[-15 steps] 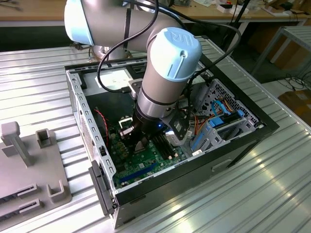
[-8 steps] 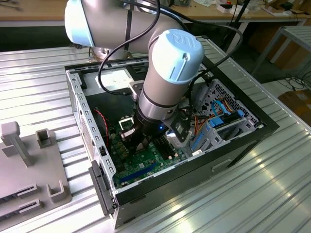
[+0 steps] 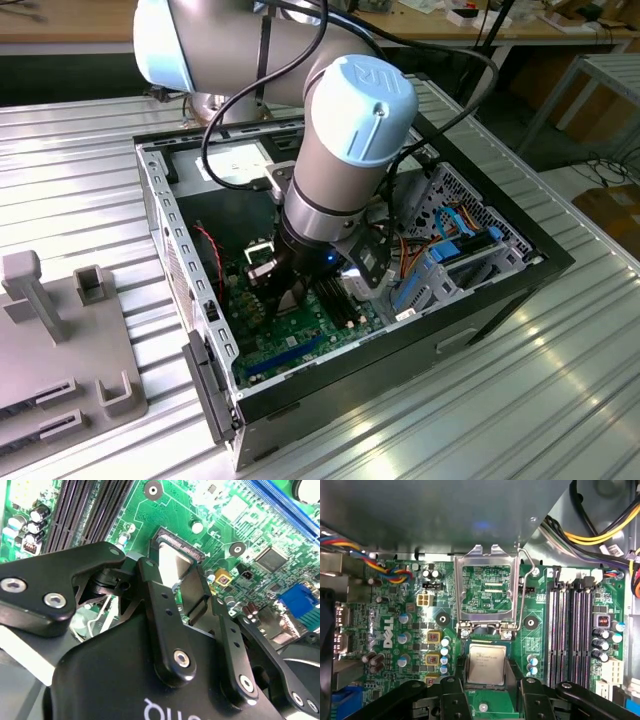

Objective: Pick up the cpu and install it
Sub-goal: 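Place the cpu into insertion slot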

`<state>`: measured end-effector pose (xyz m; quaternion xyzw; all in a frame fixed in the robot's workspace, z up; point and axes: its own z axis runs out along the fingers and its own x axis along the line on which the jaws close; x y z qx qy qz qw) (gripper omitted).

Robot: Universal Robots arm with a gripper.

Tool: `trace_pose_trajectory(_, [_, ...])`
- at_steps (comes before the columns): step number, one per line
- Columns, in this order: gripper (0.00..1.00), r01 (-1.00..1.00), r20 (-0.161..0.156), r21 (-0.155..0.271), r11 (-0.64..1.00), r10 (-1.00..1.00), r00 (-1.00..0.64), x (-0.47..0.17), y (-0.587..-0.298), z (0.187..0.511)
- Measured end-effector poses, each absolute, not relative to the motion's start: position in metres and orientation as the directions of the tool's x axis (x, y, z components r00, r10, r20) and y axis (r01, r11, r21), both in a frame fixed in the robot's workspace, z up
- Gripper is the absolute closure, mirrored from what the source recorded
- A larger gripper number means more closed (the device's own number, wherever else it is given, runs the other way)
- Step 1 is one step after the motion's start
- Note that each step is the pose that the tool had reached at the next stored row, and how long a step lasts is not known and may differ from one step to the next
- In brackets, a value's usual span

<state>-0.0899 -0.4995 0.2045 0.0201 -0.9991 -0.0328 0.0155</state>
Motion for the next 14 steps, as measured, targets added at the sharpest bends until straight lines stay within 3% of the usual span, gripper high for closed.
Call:
trace_pose_trajectory(6, [0.54, -0.024, 0.03, 0.066, 0.998, -0.026, -0.999, -0.0891, -0.4985, 0.2044])
trace_pose_trajectory(7, [0.47, -0.017, 0.03, 0.066, 0.998, -0.019, -0.999, -0.0891, -0.4981, 0.2044])
trace_pose_trajectory(12, [0.47, 0.004, 0.03, 0.066, 0.998, 0.002, -1.0, -0.0891, -0.4967, 0.204])
trace_pose_trajectory(13, [0.49, 0.004, 0.03, 0.066, 0.998, 0.002, -1.0, -0.0891, -0.4968, 0.2038])
trace_pose_trajectory(14, [0.62, 0.004, 0.03, 0.066, 0.998, 0.002, -1.0, -0.0892, -0.497, 0.2038])
